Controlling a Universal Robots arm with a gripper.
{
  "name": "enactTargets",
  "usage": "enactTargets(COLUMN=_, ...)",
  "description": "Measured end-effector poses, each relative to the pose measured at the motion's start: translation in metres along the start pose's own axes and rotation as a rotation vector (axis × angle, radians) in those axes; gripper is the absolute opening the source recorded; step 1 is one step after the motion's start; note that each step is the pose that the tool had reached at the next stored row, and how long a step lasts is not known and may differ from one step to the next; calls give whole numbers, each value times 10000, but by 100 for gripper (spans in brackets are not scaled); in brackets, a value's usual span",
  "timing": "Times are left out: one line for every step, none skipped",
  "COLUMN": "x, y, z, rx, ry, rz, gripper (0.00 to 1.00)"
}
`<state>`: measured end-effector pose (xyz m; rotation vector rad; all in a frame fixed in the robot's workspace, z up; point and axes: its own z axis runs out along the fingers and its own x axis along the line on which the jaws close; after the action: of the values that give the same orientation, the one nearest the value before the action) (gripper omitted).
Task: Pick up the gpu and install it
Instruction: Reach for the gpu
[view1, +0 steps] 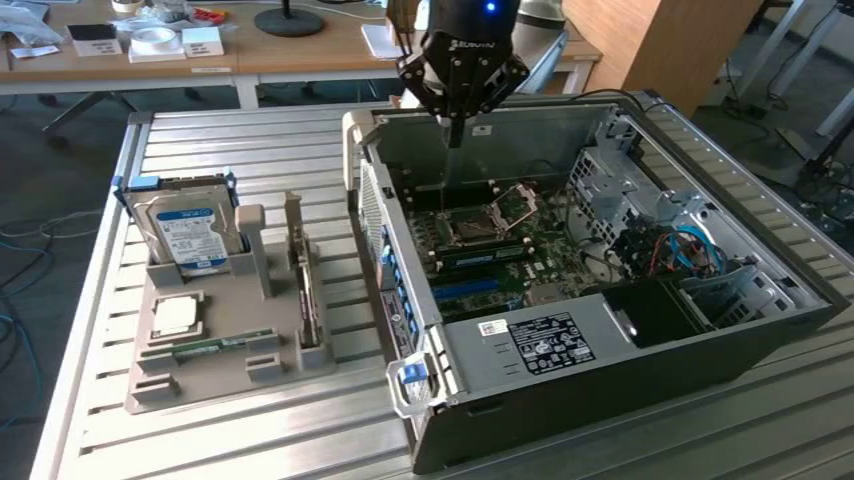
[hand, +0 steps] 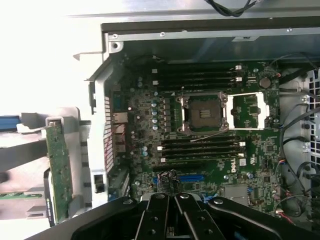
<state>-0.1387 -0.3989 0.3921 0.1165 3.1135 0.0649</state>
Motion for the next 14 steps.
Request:
enactTargets(x=21, y=-1, z=0, rx=1, ry=2, rz=0, gripper=11)
enactTargets(x=42, y=-3, z=1, rx=0, ry=1, rz=1, gripper=11)
enactTargets(x=60, y=-4, z=1, rx=0, ry=1, rz=2, gripper=11)
enactTargets(x=76, y=-6, z=1, rx=0, ry=0, rz=1, gripper=11)
enactTargets(x=92, y=-7, z=2, rx=0, ry=0, rz=1, gripper=11)
enactTargets(x=105, y=-8, z=2, rx=0, ry=0, rz=0, gripper=11)
enactTargets(x=116, y=-9, z=2, rx=0, ry=1, rz=0, gripper=11)
enactTargets(x=128, y=-10, z=2, rx=0, ry=1, rz=0, gripper=11)
enactTargets(x=140, y=-11, z=2, rx=0, ry=0, rz=0, gripper=11)
enactTargets(x=152, y=-12, z=2, rx=1, ry=1, rz=-1, gripper=11)
enactTargets(x=164, y=-13, z=3, rx=1, ry=0, rz=0, gripper=11)
enactTargets(x=177, y=-13, z=3, rx=0, ry=0, rz=1, gripper=11)
enactTargets(x=189, y=-14, z=3, rx=0, ry=1, rz=1, gripper=11)
enactTargets(x=200, y=-15, z=3, rx=1, ry=1, rz=1, gripper=11)
